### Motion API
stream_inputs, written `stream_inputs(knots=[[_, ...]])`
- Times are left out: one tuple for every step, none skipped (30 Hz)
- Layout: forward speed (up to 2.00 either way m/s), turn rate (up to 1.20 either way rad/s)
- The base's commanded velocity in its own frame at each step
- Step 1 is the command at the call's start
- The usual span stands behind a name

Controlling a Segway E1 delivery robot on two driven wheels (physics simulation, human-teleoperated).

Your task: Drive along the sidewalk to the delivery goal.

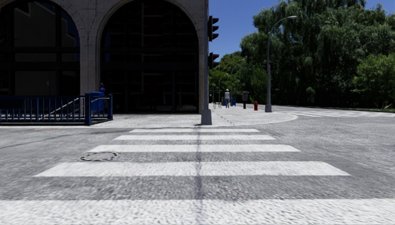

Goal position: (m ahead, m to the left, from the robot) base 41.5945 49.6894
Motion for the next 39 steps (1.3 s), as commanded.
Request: stream_inputs(knots=[[2.00, -0.23], [2.00, -0.23], [2.00, -0.23], [2.00, -0.23], [2.00, -0.23], [2.00, -0.23], [2.00, -0.23], [2.00, -0.23], [2.00, -0.23], [2.00, -0.23], [2.00, -0.23], [2.00, -0.23], [2.00, -0.23], [2.00, -0.23], [2.00, -0.23], [2.00, -0.24], [2.00, -0.24], [2.00, -0.25], [2.00, -0.25], [2.00, -0.30], [2.00, -0.31], [2.00, -0.32], [2.00, -0.32], [2.00, -0.32], [2.00, -0.32], [2.00, -0.32], [2.00, -0.32], [2.00, -0.32], [2.00, -0.32], [2.00, -0.32], [2.00, -0.34], [2.00, -0.34], [2.00, -0.36], [2.00, -0.37], [2.00, -0.38], [2.00, -0.38], [2.00, -0.38], [2.00, -0.41], [2.00, -0.43]])
